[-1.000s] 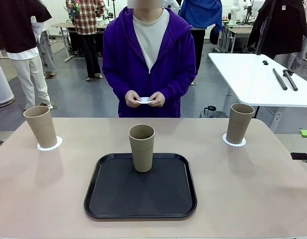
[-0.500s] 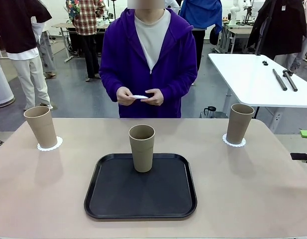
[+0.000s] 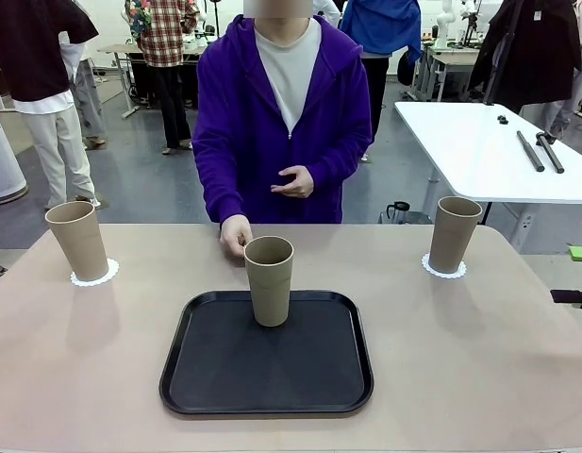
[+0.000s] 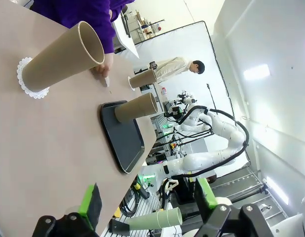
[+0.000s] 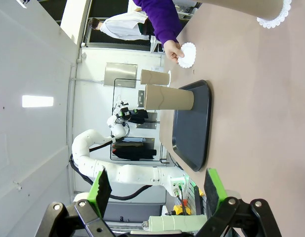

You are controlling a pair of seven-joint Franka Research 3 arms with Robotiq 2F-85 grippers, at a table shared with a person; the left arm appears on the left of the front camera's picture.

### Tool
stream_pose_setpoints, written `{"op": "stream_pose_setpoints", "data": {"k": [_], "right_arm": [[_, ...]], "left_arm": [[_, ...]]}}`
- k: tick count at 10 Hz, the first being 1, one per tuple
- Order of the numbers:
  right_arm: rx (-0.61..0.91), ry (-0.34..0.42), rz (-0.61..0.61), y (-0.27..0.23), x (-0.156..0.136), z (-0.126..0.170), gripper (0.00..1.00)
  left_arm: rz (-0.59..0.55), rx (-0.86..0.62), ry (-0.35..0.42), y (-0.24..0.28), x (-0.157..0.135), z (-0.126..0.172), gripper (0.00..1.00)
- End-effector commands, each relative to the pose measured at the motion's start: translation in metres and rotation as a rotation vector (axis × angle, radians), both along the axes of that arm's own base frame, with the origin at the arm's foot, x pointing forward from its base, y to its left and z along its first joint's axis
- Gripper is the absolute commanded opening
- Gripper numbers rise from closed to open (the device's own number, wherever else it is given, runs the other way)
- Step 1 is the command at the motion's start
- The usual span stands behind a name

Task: Place coasters on the table and set cups on them.
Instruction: Take one Reusable plastic cup from the Flat Tray and place it on a coaster set by the human.

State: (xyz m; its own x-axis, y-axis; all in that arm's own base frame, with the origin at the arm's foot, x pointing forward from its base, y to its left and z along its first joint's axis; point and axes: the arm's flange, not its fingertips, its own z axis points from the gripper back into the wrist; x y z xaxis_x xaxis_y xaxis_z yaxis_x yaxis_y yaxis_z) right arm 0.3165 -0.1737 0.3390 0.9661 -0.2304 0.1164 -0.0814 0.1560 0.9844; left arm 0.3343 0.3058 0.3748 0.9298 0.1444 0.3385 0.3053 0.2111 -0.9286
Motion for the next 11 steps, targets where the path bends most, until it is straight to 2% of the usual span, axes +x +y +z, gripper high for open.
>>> {"op": "stream_pose_setpoints", "data": {"k": [1,11], "right_arm": [[0.006,-0.009,0.001,0.0009,0.0002,0.0014,1.00],[0.006,-0.009,0.001,0.0009,0.0002,0.0014,1.00]], "left_arm": [[0.002,-0.001,-0.002,0.0012,-0.0014,0.0013,1.00],[0.002,-0.001,-0.002,0.0012,-0.0014,0.0013,1.00]]}}
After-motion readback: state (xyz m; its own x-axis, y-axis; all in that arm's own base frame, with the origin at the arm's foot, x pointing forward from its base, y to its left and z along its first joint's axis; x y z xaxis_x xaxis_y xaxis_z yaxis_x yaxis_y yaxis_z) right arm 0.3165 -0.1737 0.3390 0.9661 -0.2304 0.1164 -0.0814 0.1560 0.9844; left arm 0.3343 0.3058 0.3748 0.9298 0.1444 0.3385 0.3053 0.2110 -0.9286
